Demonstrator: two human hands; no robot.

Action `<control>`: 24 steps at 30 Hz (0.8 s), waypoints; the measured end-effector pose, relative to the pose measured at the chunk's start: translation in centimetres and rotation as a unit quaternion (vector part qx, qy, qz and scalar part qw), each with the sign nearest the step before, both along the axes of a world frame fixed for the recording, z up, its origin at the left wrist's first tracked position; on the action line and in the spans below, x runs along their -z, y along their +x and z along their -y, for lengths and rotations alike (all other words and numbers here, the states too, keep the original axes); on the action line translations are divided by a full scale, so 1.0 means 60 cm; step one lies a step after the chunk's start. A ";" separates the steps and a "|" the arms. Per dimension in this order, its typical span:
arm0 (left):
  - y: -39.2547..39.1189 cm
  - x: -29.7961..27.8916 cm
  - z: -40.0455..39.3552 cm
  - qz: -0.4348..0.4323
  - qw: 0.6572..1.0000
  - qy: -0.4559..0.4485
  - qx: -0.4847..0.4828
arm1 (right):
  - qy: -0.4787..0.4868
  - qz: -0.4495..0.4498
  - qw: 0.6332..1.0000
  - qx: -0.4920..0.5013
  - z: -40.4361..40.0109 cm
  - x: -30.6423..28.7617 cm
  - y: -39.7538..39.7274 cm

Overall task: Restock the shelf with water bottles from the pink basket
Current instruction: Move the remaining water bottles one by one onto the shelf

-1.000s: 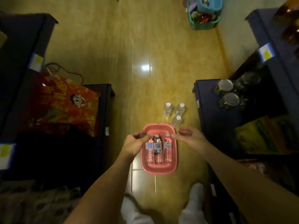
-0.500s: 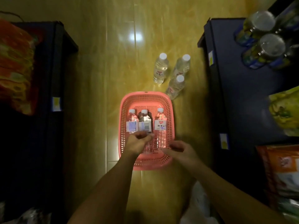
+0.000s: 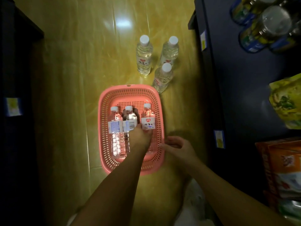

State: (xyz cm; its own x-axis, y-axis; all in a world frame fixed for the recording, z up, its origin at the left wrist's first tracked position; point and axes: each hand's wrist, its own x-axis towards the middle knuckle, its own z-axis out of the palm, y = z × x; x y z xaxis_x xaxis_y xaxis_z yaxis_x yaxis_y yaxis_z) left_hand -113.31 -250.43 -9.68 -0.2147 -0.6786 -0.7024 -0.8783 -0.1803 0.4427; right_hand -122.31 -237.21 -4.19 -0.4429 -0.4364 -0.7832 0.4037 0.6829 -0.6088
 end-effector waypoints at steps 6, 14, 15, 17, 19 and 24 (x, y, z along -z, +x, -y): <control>-0.037 0.016 -0.003 -0.017 0.994 0.063 -0.087 | 0.021 -0.003 1.000 0.004 -0.017 0.009 -0.018; -0.036 0.024 0.020 0.006 0.991 0.089 -0.103 | 0.051 -0.017 0.998 0.013 -0.057 0.029 -0.020; -0.035 0.027 0.021 0.011 0.989 0.090 -0.115 | 0.052 -0.020 0.998 0.007 -0.062 0.030 -0.017; -0.033 0.030 0.021 0.024 0.987 0.087 -0.136 | 0.050 -0.027 0.998 -0.005 -0.068 0.030 -0.013; -0.032 0.024 0.021 0.027 0.986 0.087 -0.140 | 0.052 -0.030 0.998 -0.021 -0.071 0.027 -0.014; -0.021 -0.015 0.015 0.026 0.993 0.070 -0.092 | 0.070 -0.027 0.997 -0.032 -0.078 0.000 -0.032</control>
State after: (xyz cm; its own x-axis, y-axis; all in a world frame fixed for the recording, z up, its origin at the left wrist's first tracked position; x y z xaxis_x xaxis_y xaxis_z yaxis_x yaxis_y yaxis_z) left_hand -114.55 -251.34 -8.79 -0.0573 -0.5973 -0.8000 -0.8463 -0.3961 0.3563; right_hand -124.21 -232.54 -4.19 -0.4612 -0.3528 -0.8141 0.3247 0.7868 -0.5249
